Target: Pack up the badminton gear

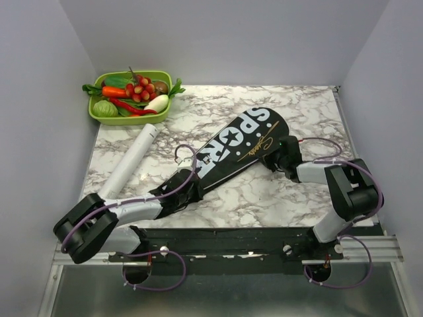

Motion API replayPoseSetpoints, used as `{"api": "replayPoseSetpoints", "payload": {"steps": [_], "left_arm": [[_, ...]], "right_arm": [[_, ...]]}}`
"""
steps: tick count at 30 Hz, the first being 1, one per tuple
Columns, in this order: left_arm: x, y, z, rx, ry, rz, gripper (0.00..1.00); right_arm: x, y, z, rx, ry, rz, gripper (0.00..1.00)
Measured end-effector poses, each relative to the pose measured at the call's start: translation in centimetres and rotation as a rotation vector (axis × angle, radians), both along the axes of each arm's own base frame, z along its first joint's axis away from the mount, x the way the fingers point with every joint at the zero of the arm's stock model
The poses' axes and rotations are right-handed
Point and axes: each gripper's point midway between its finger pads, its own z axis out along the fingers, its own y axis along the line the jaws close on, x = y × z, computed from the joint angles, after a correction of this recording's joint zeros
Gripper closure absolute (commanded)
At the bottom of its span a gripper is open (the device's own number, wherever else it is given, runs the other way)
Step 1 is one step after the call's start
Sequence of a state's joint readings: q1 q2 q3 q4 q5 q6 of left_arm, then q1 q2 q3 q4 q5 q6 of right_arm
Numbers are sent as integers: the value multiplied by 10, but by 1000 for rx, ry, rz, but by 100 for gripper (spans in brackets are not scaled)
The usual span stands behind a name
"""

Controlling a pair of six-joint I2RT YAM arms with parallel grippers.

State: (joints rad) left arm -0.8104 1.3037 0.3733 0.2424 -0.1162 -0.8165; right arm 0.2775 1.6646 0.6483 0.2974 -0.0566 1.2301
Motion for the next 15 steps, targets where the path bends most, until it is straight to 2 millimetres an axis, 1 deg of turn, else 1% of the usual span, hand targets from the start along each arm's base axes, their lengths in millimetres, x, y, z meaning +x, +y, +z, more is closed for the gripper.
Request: {"api": "replayPoseSetpoints", "payload": {"steps": [2, 3, 4, 5, 6, 7, 8, 10, 13, 15], "left_arm": [[5, 13, 4, 26, -12, 37, 98], [6, 17, 7, 34, -17, 49, 98], [7, 22, 11, 41, -27, 63, 98], [7, 24, 14, 43, -37, 69, 98], [9, 27, 21, 37, -53, 78, 98], [9, 28, 26, 29, -66, 83, 98], [10, 29, 31, 21, -77, 87, 98], [10, 29, 40, 4, -97, 87, 98], [9, 28, 49, -12, -115, 73, 98], [9, 24, 51, -17, -114, 55, 98]], "right_arm": [[-13, 6, 0, 7, -2, 23, 100], [-20, 6, -1, 6, -3, 29, 99], [-27, 9, -1, 5, -2, 47, 96], [-34, 10, -1, 0, -3, 62, 89], [-39, 10, 0, -10, -6, 77, 79], [-45, 9, 0, -22, -6, 93, 59], [-50, 7, 0, -35, -9, 109, 51], [-62, 3, 0, -76, 0, 149, 39], [-77, 0, 7, -137, 0, 225, 35], [-90, -5, 11, -184, 14, 267, 35]]}}
